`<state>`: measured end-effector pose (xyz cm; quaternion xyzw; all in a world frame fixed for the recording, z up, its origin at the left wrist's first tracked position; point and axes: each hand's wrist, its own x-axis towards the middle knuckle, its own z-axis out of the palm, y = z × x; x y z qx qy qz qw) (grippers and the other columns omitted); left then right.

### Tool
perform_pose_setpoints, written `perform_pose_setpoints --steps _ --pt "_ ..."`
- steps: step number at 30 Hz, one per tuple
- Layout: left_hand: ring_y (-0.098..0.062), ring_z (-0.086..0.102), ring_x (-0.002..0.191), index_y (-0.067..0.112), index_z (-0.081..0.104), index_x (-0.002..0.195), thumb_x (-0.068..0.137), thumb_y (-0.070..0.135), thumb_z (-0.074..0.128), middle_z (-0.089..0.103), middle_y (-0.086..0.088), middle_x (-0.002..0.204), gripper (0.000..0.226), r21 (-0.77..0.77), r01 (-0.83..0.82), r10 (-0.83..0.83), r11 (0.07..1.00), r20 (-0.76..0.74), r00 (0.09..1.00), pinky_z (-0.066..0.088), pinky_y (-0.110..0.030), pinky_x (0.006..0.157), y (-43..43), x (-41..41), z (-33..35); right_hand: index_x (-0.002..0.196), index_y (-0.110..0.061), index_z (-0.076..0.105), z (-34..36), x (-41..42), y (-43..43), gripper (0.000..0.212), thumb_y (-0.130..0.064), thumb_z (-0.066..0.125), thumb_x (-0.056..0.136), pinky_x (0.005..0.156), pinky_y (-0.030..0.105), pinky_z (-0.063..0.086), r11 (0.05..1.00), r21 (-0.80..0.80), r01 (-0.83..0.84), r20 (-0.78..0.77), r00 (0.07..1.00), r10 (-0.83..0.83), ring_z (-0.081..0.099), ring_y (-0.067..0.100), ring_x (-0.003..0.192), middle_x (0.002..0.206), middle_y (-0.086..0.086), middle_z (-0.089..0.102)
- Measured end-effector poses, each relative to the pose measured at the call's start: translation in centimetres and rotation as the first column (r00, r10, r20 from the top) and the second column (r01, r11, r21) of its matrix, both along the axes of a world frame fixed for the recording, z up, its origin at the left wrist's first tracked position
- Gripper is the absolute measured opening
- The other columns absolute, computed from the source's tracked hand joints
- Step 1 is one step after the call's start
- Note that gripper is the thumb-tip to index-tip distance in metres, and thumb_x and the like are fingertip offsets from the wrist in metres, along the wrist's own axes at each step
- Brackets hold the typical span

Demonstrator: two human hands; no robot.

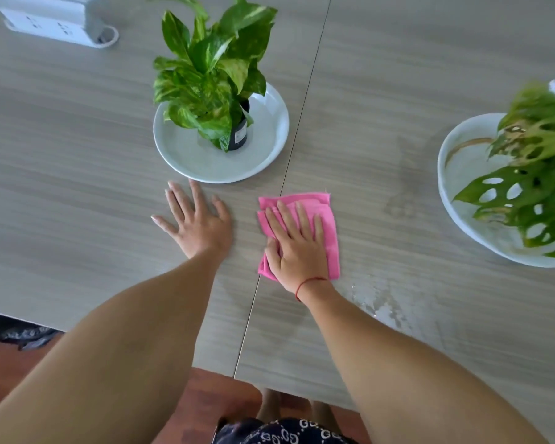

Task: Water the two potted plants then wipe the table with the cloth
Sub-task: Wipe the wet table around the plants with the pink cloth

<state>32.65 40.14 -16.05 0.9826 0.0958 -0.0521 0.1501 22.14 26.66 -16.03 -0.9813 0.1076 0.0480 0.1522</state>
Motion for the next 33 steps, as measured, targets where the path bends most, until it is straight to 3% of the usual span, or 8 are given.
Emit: perform_pose_setpoints --steps 4,6,16,19,23,27,30,33 --pt "-0.015 -0.01 0.149 0.03 0.011 0.154 0.094 0.047 0.019 -0.004 -0.005 0.163 0.063 -0.014 -0.007 0.007 1.0 0.003 1.0 -0.012 -0.057 0.115 -0.3 -0.3 0.1 0.15 -0.038 -0.001 0.1 1.4 -4.2 0.055 -0.042 0.019 0.099 0.12 0.051 -0.002 0.992 -0.057 0.114 -0.051 0.992 -0.117 0.0 0.024 0.149 0.16 -0.011 -0.001" --pt "-0.015 -0.01 0.149 0.031 0.012 0.154 0.094 0.046 0.021 -0.003 -0.006 0.163 0.062 -0.022 -0.014 0.014 1.0 0.016 1.0 -0.013 -0.057 0.115 -0.4 -0.1 0.1 0.149 -0.041 -0.008 0.2 3.3 -5.8 0.054 -0.043 0.016 0.1 0.12 0.055 -0.002 0.982 -0.06 0.18 -0.063 0.981 -0.184 -0.005 0.027 0.148 0.159 -0.011 -0.007" --pt "-0.017 -0.01 0.149 0.032 0.014 0.153 0.094 0.045 0.023 -0.004 -0.005 0.163 0.061 -0.011 -0.027 0.027 1.0 0.025 0.999 -0.015 -0.056 0.115 -0.4 0.6 -0.3 0.149 -0.041 0.004 0.2 11.2 -4.6 0.052 -0.045 0.019 0.1 0.118 0.06 -0.003 0.97 -0.105 0.221 -0.053 0.972 -0.227 -0.007 0.036 0.147 0.161 -0.001 -0.004" --pt "-0.018 -0.009 0.149 0.032 0.012 0.153 0.094 0.045 0.023 -0.004 -0.006 0.163 0.062 -0.005 -0.025 0.025 1.0 0.026 0.999 -0.013 -0.057 0.114 -0.2 0.6 -0.6 0.148 -0.04 0.015 0.1 9.7 -2.3 0.05 -0.04 0.027 0.099 0.117 0.059 -0.007 0.984 -0.042 0.175 -0.018 0.984 -0.176 -0.005 0.035 0.148 0.162 -0.001 0.0" --pt "-0.017 -0.008 0.149 0.029 0.01 0.155 0.096 0.045 0.023 -0.003 -0.007 0.163 0.062 -0.021 -0.006 0.007 1.0 0.009 1.0 -0.013 -0.057 0.115 0.0 0.5 -0.4 0.149 -0.04 0.013 -0.2 4.8 1.5 0.054 -0.04 0.025 0.097 0.119 0.056 -0.006 1.0 -0.009 -0.01 -0.038 0.999 0.01 -0.004 0.033 0.148 0.161 -0.004 0.002" --pt "-0.015 -0.005 0.149 0.024 0.005 0.155 0.1 0.041 0.026 0.0 -0.004 0.163 0.062 -0.115 0.079 -0.078 0.99 0.014 0.997 -0.011 -0.049 0.118 1.4 -0.5 0.5 0.144 -0.033 0.036 -0.2 -1.7 0.7 0.054 -0.04 0.027 0.091 0.12 0.052 0.007 0.992 0.035 -0.119 0.023 0.993 0.118 0.017 0.027 0.148 0.156 -0.006 0.029" --pt "-0.018 0.001 0.15 0.019 0.015 0.155 0.102 0.036 0.028 0.006 -0.007 0.163 0.057 -0.127 0.127 -0.119 0.984 0.072 0.99 -0.001 -0.042 0.121 4.7 -2.3 0.7 0.146 -0.035 0.031 -0.1 -3.7 -1.7 0.054 -0.041 0.024 0.094 0.12 0.048 0.004 0.989 0.004 -0.146 0.019 0.989 0.146 0.014 0.022 0.148 0.157 -0.009 0.025" --pt "-0.018 -0.001 0.15 0.025 0.016 0.155 0.101 0.039 0.025 0.005 -0.007 0.163 0.057 -0.061 0.054 -0.05 0.997 0.064 0.997 -0.004 -0.044 0.121 7.1 -3.4 0.2 0.149 -0.04 0.017 0.1 -3.2 -1.9 0.054 -0.044 0.016 0.096 0.121 0.048 0.001 0.996 -0.037 -0.081 0.005 0.997 0.082 0.006 0.02 0.149 0.159 -0.013 0.013"
